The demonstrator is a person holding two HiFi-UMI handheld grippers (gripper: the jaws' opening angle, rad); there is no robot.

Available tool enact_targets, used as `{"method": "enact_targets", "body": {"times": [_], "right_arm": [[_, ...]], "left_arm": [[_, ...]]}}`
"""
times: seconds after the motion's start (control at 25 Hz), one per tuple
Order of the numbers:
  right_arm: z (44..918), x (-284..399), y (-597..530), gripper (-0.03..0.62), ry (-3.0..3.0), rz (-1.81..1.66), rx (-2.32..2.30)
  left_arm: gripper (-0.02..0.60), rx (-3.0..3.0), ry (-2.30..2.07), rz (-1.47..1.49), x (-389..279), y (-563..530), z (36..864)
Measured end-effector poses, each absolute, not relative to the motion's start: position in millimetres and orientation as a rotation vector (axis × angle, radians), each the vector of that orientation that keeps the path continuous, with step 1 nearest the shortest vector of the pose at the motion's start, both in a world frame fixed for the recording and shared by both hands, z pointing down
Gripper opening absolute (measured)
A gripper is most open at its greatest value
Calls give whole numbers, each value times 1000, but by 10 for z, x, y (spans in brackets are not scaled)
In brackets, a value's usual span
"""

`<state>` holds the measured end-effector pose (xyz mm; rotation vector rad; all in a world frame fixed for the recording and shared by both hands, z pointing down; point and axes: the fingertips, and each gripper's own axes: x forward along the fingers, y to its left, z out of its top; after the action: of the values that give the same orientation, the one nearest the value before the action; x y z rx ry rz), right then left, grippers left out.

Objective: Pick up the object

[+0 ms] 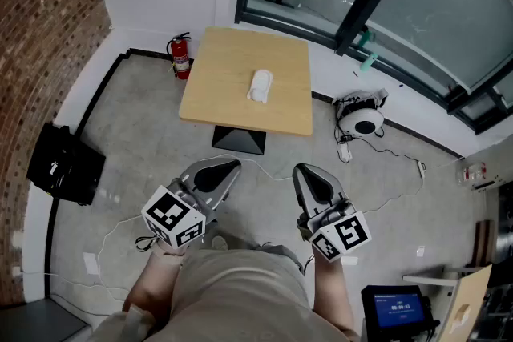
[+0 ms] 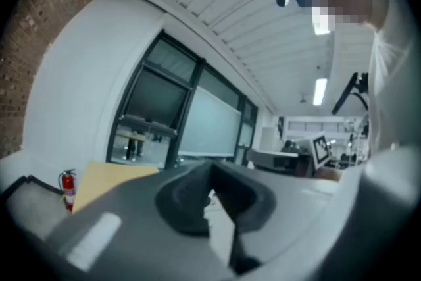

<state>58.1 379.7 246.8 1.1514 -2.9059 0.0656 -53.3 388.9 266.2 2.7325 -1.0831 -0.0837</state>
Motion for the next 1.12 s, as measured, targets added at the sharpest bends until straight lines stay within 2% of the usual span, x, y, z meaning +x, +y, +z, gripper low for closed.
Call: {"method": "enact_targets", "body": {"times": [0.4,0.76,1.12], "right_arm": [[2617,381,3436,11,-2888,85,1132],[2860,483,2049,11,-2935,162,1045],[2821,750,479,11,-3004,257,935]], "left_arm": [[0,2683,-1099,-104,-748,3546,2831],[0,2622,-1175,-38,-677,2291,3103],[0,2610,-1187,16,-336,878,2871]]}}
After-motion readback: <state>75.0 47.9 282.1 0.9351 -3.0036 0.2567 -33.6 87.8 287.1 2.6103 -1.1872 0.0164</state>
